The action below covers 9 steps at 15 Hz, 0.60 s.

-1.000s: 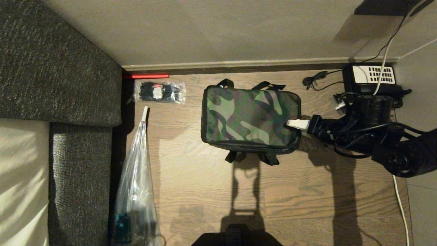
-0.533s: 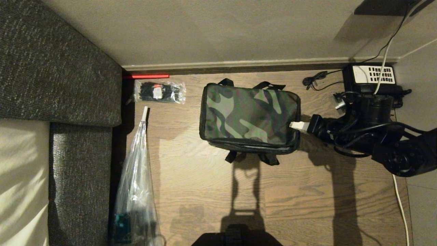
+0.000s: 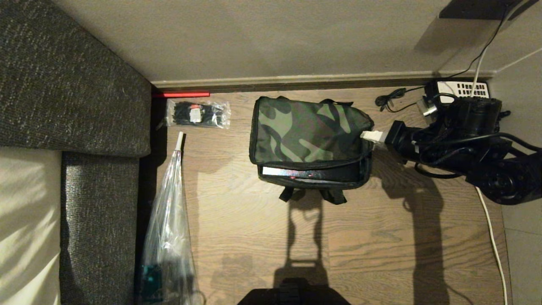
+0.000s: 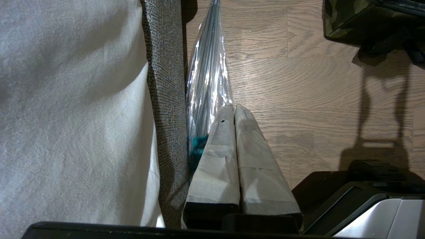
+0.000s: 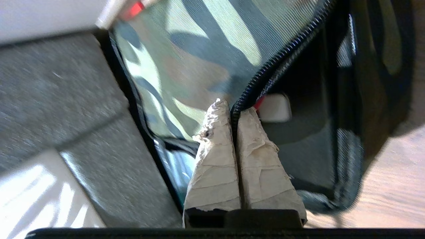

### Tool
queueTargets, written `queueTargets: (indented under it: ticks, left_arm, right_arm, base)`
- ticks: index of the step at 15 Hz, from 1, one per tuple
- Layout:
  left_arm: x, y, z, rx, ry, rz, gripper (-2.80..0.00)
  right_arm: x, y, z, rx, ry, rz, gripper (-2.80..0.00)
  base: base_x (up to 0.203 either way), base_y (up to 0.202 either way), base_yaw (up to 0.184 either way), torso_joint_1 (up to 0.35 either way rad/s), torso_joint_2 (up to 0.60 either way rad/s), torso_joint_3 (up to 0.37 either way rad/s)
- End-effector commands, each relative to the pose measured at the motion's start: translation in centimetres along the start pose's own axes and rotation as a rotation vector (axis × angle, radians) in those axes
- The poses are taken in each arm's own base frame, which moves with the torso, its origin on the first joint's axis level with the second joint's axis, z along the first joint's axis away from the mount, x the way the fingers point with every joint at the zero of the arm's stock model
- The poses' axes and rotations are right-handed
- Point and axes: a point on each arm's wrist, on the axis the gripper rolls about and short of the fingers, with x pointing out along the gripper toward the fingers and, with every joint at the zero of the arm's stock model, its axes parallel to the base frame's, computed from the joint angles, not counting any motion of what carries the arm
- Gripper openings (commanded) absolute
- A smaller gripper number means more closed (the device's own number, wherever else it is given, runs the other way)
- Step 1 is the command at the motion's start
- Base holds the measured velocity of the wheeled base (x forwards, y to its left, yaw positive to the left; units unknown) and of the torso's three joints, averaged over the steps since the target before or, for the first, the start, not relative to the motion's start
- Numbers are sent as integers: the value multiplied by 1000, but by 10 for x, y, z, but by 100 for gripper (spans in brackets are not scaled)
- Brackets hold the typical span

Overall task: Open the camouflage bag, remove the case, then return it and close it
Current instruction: Open the top of the storage box

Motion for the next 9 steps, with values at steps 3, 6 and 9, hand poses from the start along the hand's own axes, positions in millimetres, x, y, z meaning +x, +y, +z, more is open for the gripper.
queueTargets:
  ticks: [3,6,9]
  left_arm:
    - [0,0,0,0,1,0,-280]
    - [0,0,0,0,1,0,-280]
    - [0,0,0,0,1,0,-280]
  right_arm:
    - [1,8,11,27,-36,32,-280]
    - [3,11,16,30,-49,43,-280]
    - [4,19,29,65,-88,76,-280]
  base:
    - [0,0,0,0,0,0]
    - [0,0,0,0,0,0]
    - [0,0,0,0,0,0]
